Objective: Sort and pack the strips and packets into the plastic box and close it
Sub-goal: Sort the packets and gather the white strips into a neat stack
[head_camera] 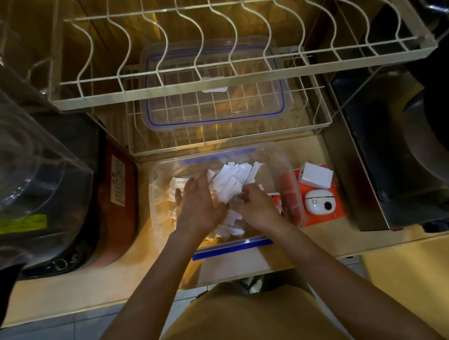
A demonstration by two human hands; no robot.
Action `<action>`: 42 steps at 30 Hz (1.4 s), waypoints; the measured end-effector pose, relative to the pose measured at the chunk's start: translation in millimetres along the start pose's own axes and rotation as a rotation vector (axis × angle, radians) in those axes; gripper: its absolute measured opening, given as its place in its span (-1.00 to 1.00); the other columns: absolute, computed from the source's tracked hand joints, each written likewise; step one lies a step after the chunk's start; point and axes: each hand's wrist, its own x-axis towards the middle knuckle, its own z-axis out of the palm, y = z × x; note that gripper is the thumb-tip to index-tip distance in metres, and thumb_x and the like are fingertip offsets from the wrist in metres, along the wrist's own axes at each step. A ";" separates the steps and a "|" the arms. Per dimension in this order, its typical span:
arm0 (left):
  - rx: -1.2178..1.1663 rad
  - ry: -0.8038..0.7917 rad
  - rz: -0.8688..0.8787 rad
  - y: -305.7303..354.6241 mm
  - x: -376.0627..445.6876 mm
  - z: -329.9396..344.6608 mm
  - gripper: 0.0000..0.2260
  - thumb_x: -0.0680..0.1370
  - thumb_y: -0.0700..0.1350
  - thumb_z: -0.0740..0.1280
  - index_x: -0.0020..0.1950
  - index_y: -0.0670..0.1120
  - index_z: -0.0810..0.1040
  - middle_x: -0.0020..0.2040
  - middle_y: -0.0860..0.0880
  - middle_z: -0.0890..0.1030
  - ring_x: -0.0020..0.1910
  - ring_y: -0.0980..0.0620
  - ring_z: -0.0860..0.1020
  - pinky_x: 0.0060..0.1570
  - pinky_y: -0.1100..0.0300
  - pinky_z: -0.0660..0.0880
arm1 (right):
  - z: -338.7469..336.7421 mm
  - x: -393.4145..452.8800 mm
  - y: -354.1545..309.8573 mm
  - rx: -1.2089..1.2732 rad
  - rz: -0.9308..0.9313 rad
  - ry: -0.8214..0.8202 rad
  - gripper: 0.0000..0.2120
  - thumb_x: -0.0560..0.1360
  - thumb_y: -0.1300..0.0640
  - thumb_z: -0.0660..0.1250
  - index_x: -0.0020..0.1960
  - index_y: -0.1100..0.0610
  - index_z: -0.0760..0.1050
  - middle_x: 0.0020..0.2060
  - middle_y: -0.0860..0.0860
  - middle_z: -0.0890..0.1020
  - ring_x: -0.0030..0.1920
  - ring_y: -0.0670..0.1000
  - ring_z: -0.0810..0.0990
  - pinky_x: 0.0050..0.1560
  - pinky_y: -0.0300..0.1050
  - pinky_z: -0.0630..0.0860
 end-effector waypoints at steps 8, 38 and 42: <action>0.143 -0.160 0.308 -5.5 10.5 -1.5 0.00 0.28 0.08 0.52 0.51 -0.08 -0.04 0.55 -0.06 0.05 0.54 -0.02 -0.03 0.50 -0.04 0.04 | -5.3 -6.0 -9.3 0.077 0.030 -0.033 -0.73 0.55 0.28 0.16 0.23 0.27 0.42 0.03 0.08 0.55 0.08 0.00 0.51 -0.02 -0.23 0.37; 0.432 0.010 0.165 -2.1 16.6 25.7 -0.17 0.44 0.27 0.23 0.50 -0.16 -0.04 0.48 -0.16 0.14 0.47 -0.15 0.10 0.47 -0.08 0.00 | -6.7 4.9 -17.0 0.239 0.200 -0.094 -0.58 0.50 0.37 0.19 0.35 0.25 0.33 0.28 0.21 0.49 0.26 0.18 0.47 0.28 0.01 0.40; 0.417 0.059 0.147 1.6 20.7 25.7 -0.25 0.50 0.27 0.11 0.49 -0.18 -0.01 0.44 -0.18 0.21 0.43 -0.16 0.17 0.47 -0.06 0.02 | -11.2 8.0 -14.3 0.207 0.237 -0.097 -0.45 0.52 0.27 0.20 0.48 0.15 0.14 0.41 0.15 0.33 0.36 0.14 0.35 0.16 -0.16 0.31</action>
